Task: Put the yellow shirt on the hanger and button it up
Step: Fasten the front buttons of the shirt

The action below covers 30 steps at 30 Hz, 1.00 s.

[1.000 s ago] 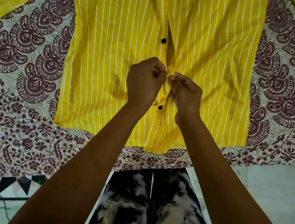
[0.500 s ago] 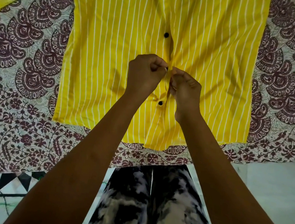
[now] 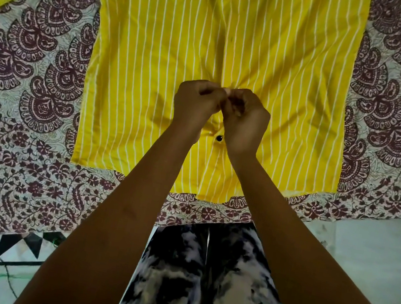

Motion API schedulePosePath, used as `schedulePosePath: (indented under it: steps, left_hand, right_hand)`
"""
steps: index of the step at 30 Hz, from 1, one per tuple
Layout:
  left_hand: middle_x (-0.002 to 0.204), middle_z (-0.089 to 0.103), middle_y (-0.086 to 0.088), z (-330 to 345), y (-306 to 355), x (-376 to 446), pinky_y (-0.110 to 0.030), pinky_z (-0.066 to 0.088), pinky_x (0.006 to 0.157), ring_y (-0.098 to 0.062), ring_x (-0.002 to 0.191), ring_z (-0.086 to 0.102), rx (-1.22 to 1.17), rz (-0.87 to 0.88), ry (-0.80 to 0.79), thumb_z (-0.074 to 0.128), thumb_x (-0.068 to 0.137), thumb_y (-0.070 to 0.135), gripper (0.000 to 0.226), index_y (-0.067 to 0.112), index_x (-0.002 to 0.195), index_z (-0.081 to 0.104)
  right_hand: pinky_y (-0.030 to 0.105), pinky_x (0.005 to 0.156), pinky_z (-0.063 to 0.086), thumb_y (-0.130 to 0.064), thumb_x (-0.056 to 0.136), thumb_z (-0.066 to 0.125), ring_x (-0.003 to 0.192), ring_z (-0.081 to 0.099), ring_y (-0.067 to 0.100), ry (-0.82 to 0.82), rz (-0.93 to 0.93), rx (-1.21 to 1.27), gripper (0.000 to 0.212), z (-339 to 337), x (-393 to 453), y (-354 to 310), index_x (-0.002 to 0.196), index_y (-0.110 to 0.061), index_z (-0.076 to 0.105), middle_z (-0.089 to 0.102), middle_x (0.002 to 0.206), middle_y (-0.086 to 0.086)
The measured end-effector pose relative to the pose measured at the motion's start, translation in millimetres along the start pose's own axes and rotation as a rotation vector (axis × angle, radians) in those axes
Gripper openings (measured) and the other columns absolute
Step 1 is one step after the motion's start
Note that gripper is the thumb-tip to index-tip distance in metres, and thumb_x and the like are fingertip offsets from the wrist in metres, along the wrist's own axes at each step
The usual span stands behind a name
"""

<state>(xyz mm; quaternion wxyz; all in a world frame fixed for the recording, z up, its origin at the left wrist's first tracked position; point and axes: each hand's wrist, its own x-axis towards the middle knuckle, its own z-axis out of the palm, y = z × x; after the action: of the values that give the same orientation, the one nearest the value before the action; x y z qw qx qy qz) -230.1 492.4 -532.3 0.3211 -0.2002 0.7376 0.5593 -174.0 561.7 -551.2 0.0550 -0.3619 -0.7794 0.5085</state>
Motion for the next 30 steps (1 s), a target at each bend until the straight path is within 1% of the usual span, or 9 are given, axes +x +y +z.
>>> schedulePosePath:
  steps: [4,8,12,14,16,19,21,25,30]
  left_hand:
    - [0.070,0.063,-0.007,2.9,-9.3,4.6,-0.023,0.053,0.060,-0.016,0.068,0.062,-0.098,-0.044,0.058,0.063,0.084,0.005,0.005,0.009,0.081,0.062]
    - [0.068,0.063,-0.005,1.6,-20.5,13.1,-0.036,0.054,0.070,-0.018,0.067,0.062,-0.072,0.009,0.123,0.065,0.082,0.006,0.003,0.008,0.083,0.063]
    - [0.067,0.061,-0.005,5.1,-18.5,15.9,-0.026,0.053,0.064,-0.006,0.056,0.059,-0.089,-0.016,0.099,0.061,0.084,0.003,0.004,0.006,0.085,0.060]
    - [0.066,0.059,-0.003,5.4,-16.5,16.9,-0.021,0.051,0.059,-0.002,0.051,0.056,-0.095,-0.042,0.072,0.058,0.086,0.001,0.007,0.007,0.083,0.059]
    - [0.068,0.061,-0.004,2.3,-18.3,17.9,-0.026,0.049,0.064,-0.006,0.057,0.055,0.086,0.137,0.080,0.058,0.085,0.003,0.008,0.008,0.079,0.060]
    - [0.082,0.069,-0.009,-6.7,-26.1,18.5,-0.029,0.046,0.069,-0.015,0.073,0.062,0.547,0.583,0.081,0.052,0.086,0.013,0.016,0.003,0.091,0.063]
    - [0.094,0.070,-0.010,-15.1,-33.5,22.5,-0.039,0.051,0.071,-0.027,0.083,0.066,0.732,0.690,0.061,0.042,0.086,0.021,0.030,0.007,0.104,0.062]
    - [0.086,0.072,-0.007,-28.1,-32.7,25.7,-0.036,0.051,0.072,-0.021,0.078,0.068,0.561,0.629,0.143,0.054,0.084,0.013,0.018,0.008,0.097,0.064]
    - [0.080,0.065,0.007,-31.6,-6.4,33.9,-0.005,0.042,0.068,0.005,0.072,0.059,0.366,0.552,0.222,0.059,0.081,0.004,0.011,0.005,0.089,0.066]
  right_hand:
    - [0.041,0.068,0.051,-0.013,0.081,0.060,0.076,0.066,0.025,0.027,-0.039,-0.103,0.013,7.5,-1.1,1.7,0.088,-0.006,0.067,0.071,0.084,0.011]
    - [0.035,0.067,0.051,-0.015,0.082,0.062,0.074,0.067,0.023,0.020,-0.036,-0.115,0.014,7.8,1.1,1.4,0.087,-0.005,0.070,0.072,0.082,0.010]
    - [0.021,0.066,0.048,-0.008,0.078,0.065,0.072,0.067,0.018,0.049,0.064,-0.016,0.008,7.4,6.4,-4.2,0.082,-0.004,0.071,0.072,0.079,0.008]
    - [0.024,0.068,0.050,-0.005,0.075,0.065,0.072,0.066,0.016,0.034,0.223,0.093,0.007,7.3,10.7,-8.0,0.079,-0.005,0.072,0.072,0.077,0.007]
    - [0.026,0.068,0.051,-0.003,0.073,0.064,0.068,0.064,0.014,-0.040,0.442,0.269,0.009,3.2,16.8,-11.6,0.073,-0.008,0.071,0.070,0.069,0.005]
    - [0.015,0.059,0.050,-0.002,0.084,0.059,0.054,0.060,0.004,-0.242,0.741,0.503,0.019,-8.9,28.2,-16.4,0.070,-0.014,0.063,0.064,0.051,-0.008]
    - [0.014,0.060,0.051,-0.006,0.088,0.056,0.058,0.060,0.003,-0.310,0.815,0.587,0.018,-12.5,35.5,-18.3,0.073,-0.014,0.061,0.064,0.055,-0.007]
    - [0.016,0.058,0.049,-0.008,0.088,0.056,0.060,0.058,0.005,-0.347,0.768,0.551,0.018,-5.9,40.5,-31.3,0.073,-0.015,0.061,0.062,0.066,-0.002]
    - [0.033,0.070,0.048,-0.022,0.071,0.054,0.071,0.059,0.017,-0.034,0.438,0.188,0.009,3.6,45.2,-23.6,0.070,-0.024,0.063,0.063,0.073,0.000]
